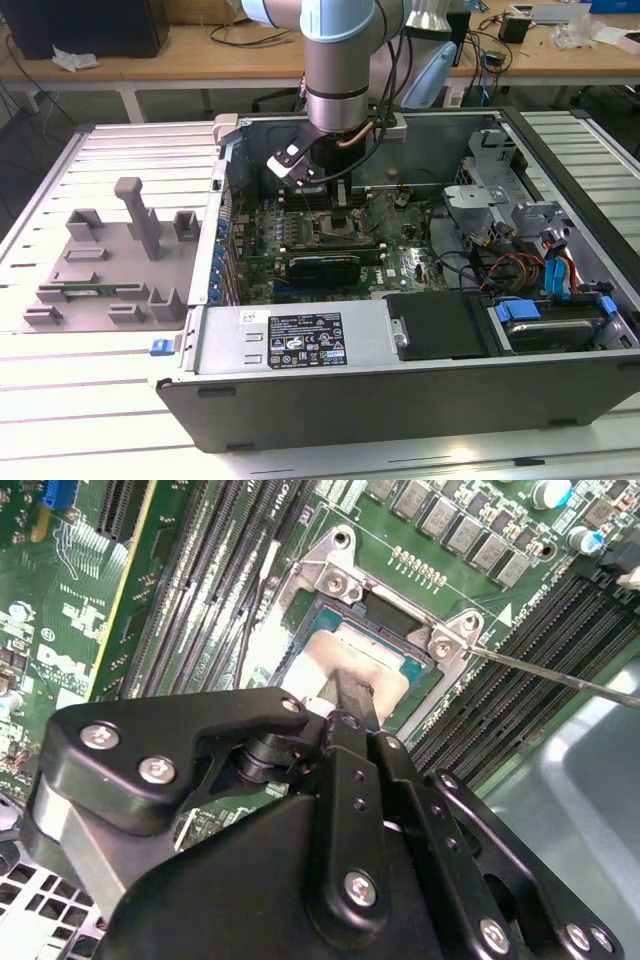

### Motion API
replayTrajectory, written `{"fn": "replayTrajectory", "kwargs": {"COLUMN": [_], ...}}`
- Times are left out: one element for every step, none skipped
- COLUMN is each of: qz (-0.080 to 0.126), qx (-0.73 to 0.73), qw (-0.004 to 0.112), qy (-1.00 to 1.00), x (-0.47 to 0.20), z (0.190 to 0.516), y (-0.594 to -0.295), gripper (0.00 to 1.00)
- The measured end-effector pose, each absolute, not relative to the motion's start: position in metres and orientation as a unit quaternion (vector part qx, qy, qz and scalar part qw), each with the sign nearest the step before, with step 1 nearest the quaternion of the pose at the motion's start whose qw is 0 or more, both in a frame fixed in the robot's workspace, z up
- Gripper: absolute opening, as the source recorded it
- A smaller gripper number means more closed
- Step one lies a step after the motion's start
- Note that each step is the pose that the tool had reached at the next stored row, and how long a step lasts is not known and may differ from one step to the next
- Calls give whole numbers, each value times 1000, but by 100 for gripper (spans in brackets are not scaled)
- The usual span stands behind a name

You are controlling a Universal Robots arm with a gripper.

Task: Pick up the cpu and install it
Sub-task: 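Place the cpu into insertion slot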

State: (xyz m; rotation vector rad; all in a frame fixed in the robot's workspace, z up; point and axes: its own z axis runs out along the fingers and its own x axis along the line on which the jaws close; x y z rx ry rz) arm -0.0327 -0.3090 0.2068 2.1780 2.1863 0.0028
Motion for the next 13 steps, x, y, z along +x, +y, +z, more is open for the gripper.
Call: {"fn": "replayTrajectory", "kwargs": {"qz": [1, 1, 0, 0, 0, -1, -1, -1, -2, -2, -2, -2, -3], "qx": [705, 705, 705, 705, 705, 705, 705, 705, 705, 705, 705, 705, 705], "qw": [28, 28, 28, 28, 29, 29, 29, 30, 30, 30, 31, 31, 31], "qy": [708, 708, 708, 708, 708, 708, 708, 708, 708, 708, 708, 708, 708], "x": [-33, -33, -33, -33, -33, -33, -33, -33, -33, -33, -33, -33, -33], "z": [209, 211, 214, 218, 221, 224, 228, 231, 234, 237, 240, 242, 247], "y": [-309, -309, -309, -309, -309, -309, -309, -309, -309, -308, -308, -308, -308], "gripper": [11, 11, 11, 11, 11, 11, 11, 11, 11, 11, 11, 11, 11]}}
